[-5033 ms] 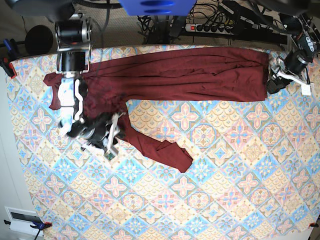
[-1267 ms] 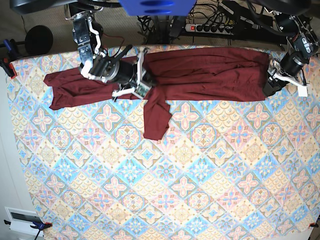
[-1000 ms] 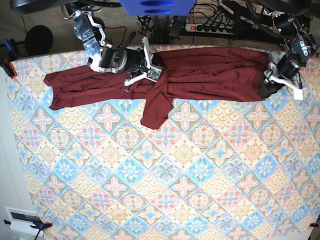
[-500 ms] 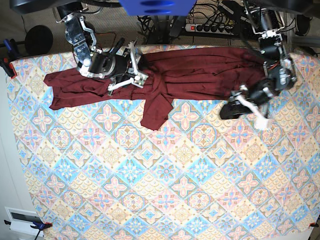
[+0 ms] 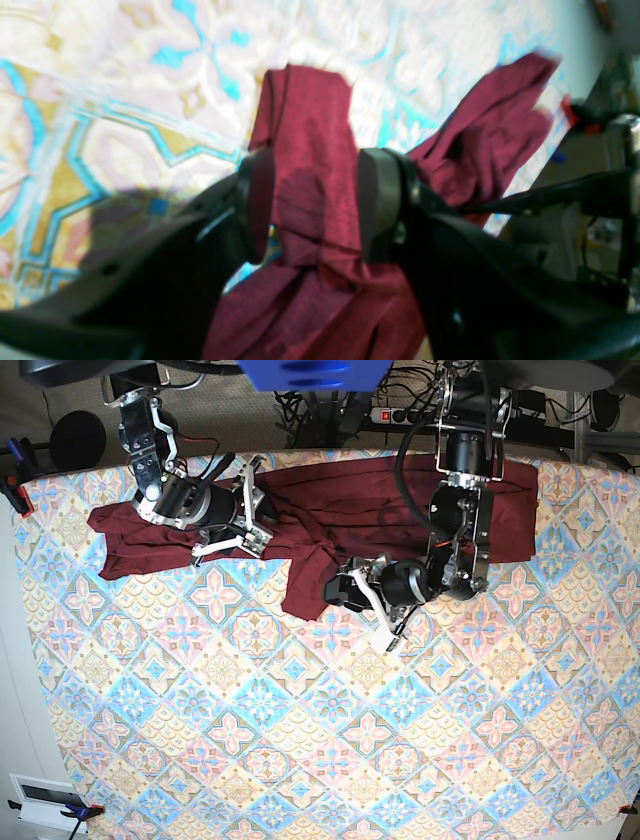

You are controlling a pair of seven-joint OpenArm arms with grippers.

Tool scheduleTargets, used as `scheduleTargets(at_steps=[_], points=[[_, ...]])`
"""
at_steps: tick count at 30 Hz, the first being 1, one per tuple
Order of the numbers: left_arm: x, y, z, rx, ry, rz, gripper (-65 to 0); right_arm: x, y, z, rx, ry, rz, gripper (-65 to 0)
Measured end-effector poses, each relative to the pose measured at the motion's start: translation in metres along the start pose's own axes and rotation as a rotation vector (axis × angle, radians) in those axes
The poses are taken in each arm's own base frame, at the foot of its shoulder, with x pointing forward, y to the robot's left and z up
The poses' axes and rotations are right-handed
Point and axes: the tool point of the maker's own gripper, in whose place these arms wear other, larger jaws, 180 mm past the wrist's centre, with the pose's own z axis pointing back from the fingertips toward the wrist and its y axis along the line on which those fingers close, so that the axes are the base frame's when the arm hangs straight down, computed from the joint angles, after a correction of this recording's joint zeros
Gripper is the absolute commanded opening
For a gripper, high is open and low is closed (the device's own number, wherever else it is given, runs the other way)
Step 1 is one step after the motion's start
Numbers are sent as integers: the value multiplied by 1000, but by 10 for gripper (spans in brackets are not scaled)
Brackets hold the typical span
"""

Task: Layout the t-shirt on the table in an organized manner, then fold the t-shirt properly
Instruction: 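Move the left gripper to the sleeve and tuck it along the shirt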

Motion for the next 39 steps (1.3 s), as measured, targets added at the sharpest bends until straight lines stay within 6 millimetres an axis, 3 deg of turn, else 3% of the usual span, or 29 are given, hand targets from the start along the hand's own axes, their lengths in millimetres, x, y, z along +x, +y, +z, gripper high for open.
scheduleTargets(at_steps=[4,8,15,20,22,26,28,30,32,36,39], points=[[3,2,-6,15,8,-7,-379,-1,2,0,6,4,-1,-447],[-10,5,-14,13,54,14,-379,0,4,-1,11,3,1,-447],[-27,-17,-31,-23,133,-55,-382,0,4,-1,11,3,2,-447],[-42,-21,-44,10,196,-131,-391,0,4,-1,11,2,2,-448],[-43,-23,-50,7,216,-154,-444,0,4,-1,10,2,2,-448],[-45,-23,-54,13,232,-169,-647,0,2,0,5,0,-1,-450],[-43,-23,-54,11,214,-166,-650,0,2,0,5,0,-2,-450],[-36,-23,-50,19,191,-171,-640,0,1,0,5,-1,-1,-451],[-18,-18,-38,35,114,-150,-650,1,0,0,1,-3,0,-451],[24,6,5,111,-72,-95,-650,-2,-9,3,-24,2,-13,-448],[32,2,32,91,-152,-48,-650,0,-9,3,-23,-4,-13,-448]])
